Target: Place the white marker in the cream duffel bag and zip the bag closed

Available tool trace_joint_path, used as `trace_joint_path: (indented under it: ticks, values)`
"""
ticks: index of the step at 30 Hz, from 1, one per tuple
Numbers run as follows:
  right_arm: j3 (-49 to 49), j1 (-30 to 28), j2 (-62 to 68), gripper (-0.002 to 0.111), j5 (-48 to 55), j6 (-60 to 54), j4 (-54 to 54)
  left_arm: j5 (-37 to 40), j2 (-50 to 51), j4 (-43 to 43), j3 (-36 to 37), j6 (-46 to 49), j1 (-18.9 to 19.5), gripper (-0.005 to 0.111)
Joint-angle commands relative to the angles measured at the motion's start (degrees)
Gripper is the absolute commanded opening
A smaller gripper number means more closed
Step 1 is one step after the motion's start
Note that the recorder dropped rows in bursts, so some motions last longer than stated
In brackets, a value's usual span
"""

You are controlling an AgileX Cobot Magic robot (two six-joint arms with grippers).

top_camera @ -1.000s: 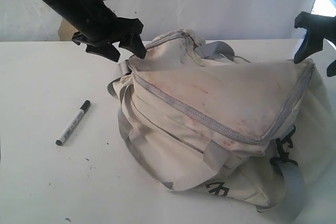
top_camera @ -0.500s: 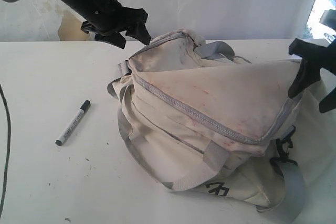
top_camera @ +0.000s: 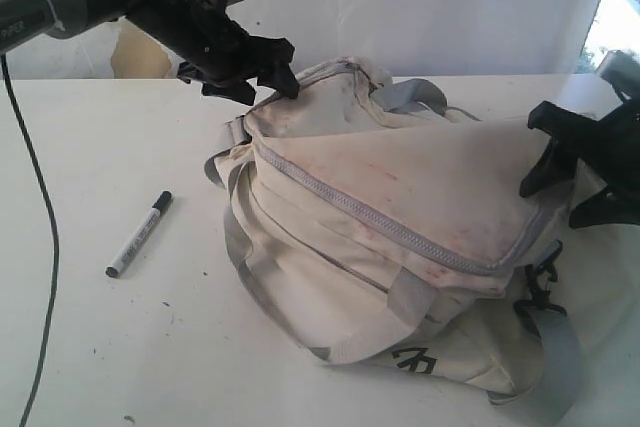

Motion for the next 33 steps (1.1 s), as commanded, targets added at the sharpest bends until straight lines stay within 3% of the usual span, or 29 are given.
trace_joint_path:
  ticks: [1,3,5,8,10,12,16,23,30,33]
  values:
    - [2.6,-0.3,-0.3,0.055,-7.5,-1.6,0.9,-0.7,0.5,-4.4,-0.3,0.3,0.3,0.077]
    - [3.3,-0.3,-0.3,0.055,-9.4,-1.7,1.4,-0.4,0.7,-5.8,-0.3,0.3,0.3,0.072]
    - [3.9,-0.3,-0.3,0.053,-10.7,-2.3,2.6,0.1,0.9,-6.7,-0.3,0.3,0.3,0.059]
    - [3.9,-0.3,-0.2,0.029,-10.4,-4.5,3.7,1.1,0.9,-6.2,-0.3,0.2,0.3,0.033]
    - [3.9,-0.3,-0.2,0.001,-10.0,-5.5,3.5,2.5,0.9,-5.8,-0.3,0.0,0.6,0.014]
    - [3.7,-0.3,-0.2,0.0,-10.0,-5.4,3.5,4.6,0.8,-6.1,-0.3,-0.5,1.0,0.0]
    - [0.7,-0.8,-0.2,0.0,-6.5,-4.8,-0.2,8.5,0.8,-10.1,-0.3,-3.6,3.0,0.0]
    - [-8.2,-3.1,0.2,0.0,3.4,3.5,-12.0,14.9,0.2,-26.4,-0.3,-2.2,6.6,0.0]
    - [-15.1,-3.1,4.1,0.0,8.8,3.5,-13.8,14.9,-5.2,-20.7,2.0,-1.1,6.6,0.0]
    - [-17.4,-3.1,7.9,0.0,11.3,3.5,-17.2,14.9,-10.1,-18.9,10.0,-2.6,6.6,0.0]
